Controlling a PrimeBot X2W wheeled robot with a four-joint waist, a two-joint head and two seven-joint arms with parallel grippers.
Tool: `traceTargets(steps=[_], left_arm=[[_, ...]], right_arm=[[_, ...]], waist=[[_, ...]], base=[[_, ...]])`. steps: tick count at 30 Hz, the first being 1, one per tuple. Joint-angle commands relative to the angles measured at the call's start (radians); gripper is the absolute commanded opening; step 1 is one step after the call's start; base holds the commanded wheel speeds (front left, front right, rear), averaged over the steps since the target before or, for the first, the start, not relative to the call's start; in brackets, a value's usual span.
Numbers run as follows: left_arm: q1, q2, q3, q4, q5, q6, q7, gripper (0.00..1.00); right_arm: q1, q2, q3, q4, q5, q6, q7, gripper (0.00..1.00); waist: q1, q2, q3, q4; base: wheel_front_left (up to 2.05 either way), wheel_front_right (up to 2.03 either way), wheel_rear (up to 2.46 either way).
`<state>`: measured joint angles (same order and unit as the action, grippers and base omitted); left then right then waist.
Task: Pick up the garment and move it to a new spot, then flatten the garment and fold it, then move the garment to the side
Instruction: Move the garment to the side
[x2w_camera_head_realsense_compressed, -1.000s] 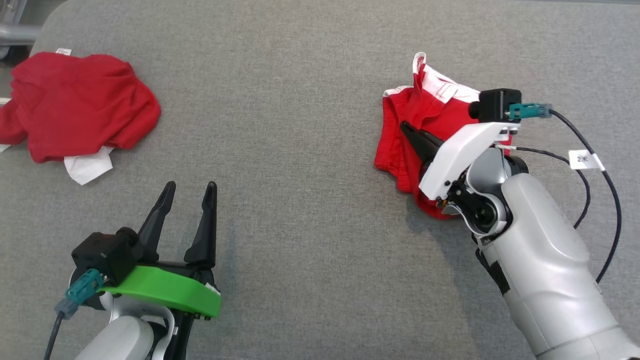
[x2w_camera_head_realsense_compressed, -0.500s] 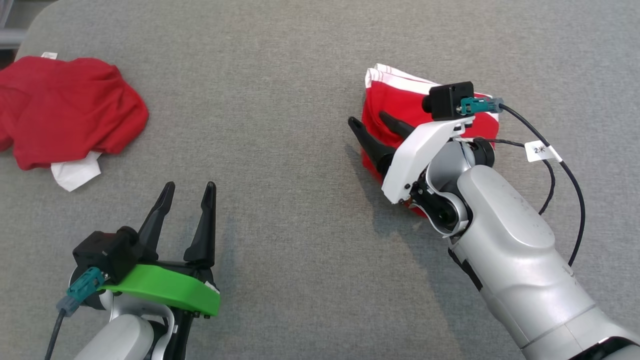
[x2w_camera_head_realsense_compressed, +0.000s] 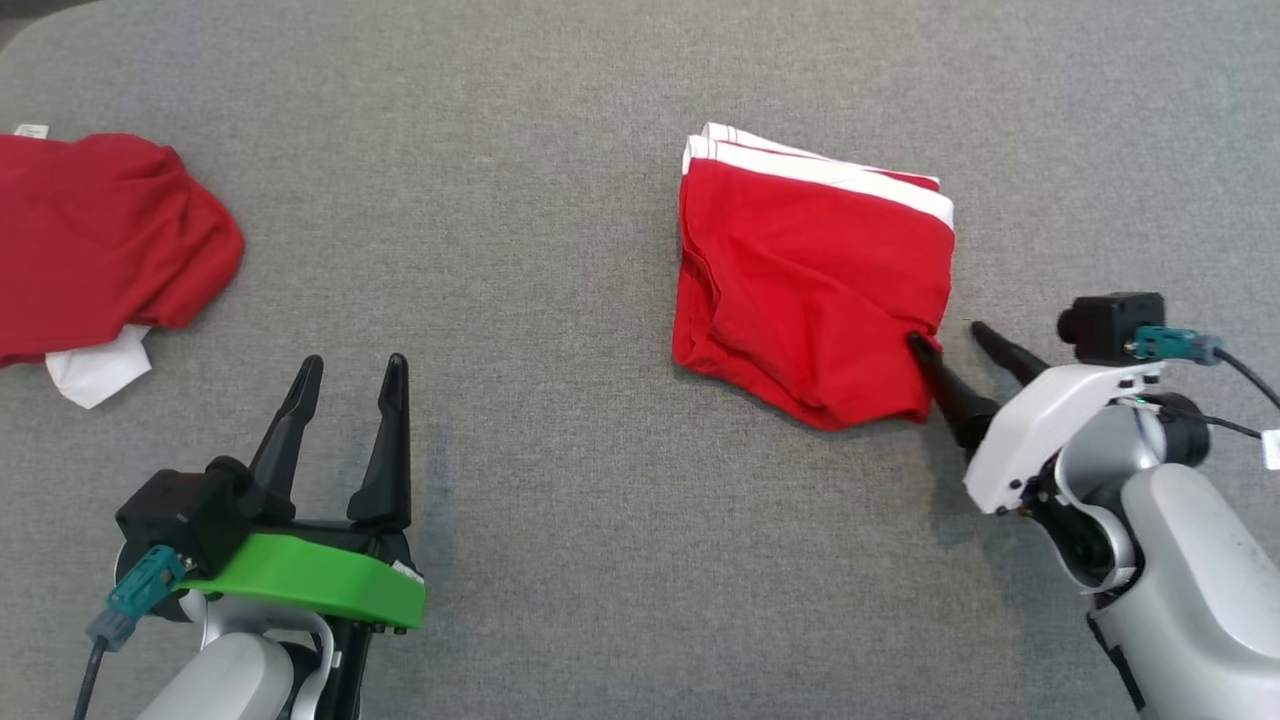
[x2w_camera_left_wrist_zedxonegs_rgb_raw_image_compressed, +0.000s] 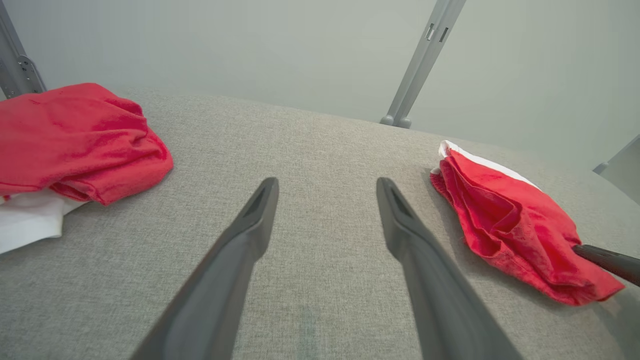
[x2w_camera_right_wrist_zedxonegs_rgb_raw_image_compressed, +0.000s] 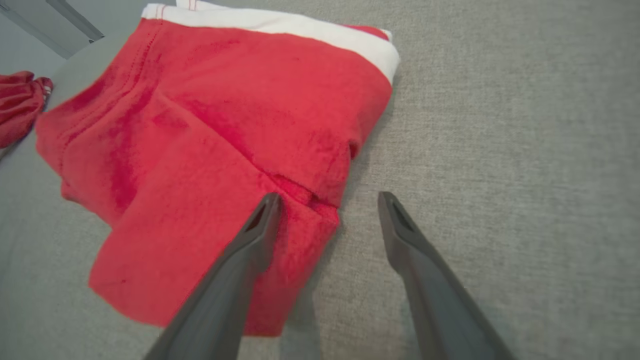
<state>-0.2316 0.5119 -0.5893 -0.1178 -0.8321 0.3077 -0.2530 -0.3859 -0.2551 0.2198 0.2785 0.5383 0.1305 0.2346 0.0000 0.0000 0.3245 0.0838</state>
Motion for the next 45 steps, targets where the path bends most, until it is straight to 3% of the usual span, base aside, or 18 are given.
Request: traceTargets(steps=[1,5,11,12,13,17,25,26,32,39,45], left_arm=[[0.007,-0.001,0.004,0.0,0.011,-0.004,-0.005,1.0],[-0.015,-0.008,0.001,0.004,0.018,-0.012,-0.006,1.0],[-0.028,-0.009,-0.001,0.016,0.021,-0.018,-0.006,1.0],[-0.03,-0.01,-0.001,0.017,0.021,-0.019,-0.006,1.0],[-0.033,-0.013,-0.002,0.019,0.02,-0.02,-0.006,1.0],[-0.04,-0.023,-0.009,0.025,0.019,-0.025,-0.004,1.0],[-0.046,-0.053,0.005,0.05,0.001,-0.05,-0.009,1.0],[-0.048,-0.065,0.002,0.058,0.005,-0.06,-0.01,1.0],[-0.049,-0.081,0.007,0.079,0.014,-0.083,-0.012,1.0],[-0.079,-0.099,-0.002,0.097,0.025,-0.113,-0.011,1.0],[-0.1,-0.108,0.002,0.117,0.014,-0.131,-0.012,1.0]], right_arm=[[0.018,-0.002,-0.032,-0.02,-0.023,0.0,0.016,1.0],[0.012,0.043,-0.079,-0.032,-0.014,0.0,0.05,1.0],[-0.077,0.123,-0.137,0.049,0.063,0.0,0.114,1.0],[-0.095,0.141,-0.154,0.076,0.095,0.0,0.137,0.6],[-0.112,0.145,-0.154,0.098,0.111,0.0,0.167,0.0],[-0.155,0.094,-0.12,0.126,0.113,0.0,0.268,0.0],[-0.248,-0.255,-0.11,0.158,0.026,-0.001,0.534,0.0],[-0.267,-0.332,-0.13,0.172,-0.003,-0.001,0.591,0.0],[-0.266,-0.509,-0.182,0.162,-0.089,0.0,0.705,0.0],[-0.219,-0.604,-0.312,0.146,-0.215,0.0,0.713,0.0],[-0.195,-0.604,-0.442,0.14,-0.362,0.0,0.66,0.0]], waist=[[0.0,0.0,0.021,-0.006],[0.0,0.0,0.04,0.003],[0.0,0.0,0.052,0.018],[0.0,0.0,0.053,0.019],[0.0,0.0,0.053,0.022],[0.0,0.0,0.056,0.037],[0.0,0.0,0.069,0.066],[0.0,0.0,0.073,0.074],[0.0,0.0,0.103,0.081],[0.0,0.0,0.155,0.078],[0.0,0.0,0.179,0.084]], base=[[0.0,0.0,0.0],[0.0,0.0,0.0],[0.0,0.0,0.0],[0.0,0.0,0.0],[0.0,0.0,0.0],[0.0,0.0,0.0],[0.0,0.0,0.0],[0.0,0.0,0.0],[0.0,0.0,0.0],[0.0,0.0,0.0],[0.0,0.0,0.0]])
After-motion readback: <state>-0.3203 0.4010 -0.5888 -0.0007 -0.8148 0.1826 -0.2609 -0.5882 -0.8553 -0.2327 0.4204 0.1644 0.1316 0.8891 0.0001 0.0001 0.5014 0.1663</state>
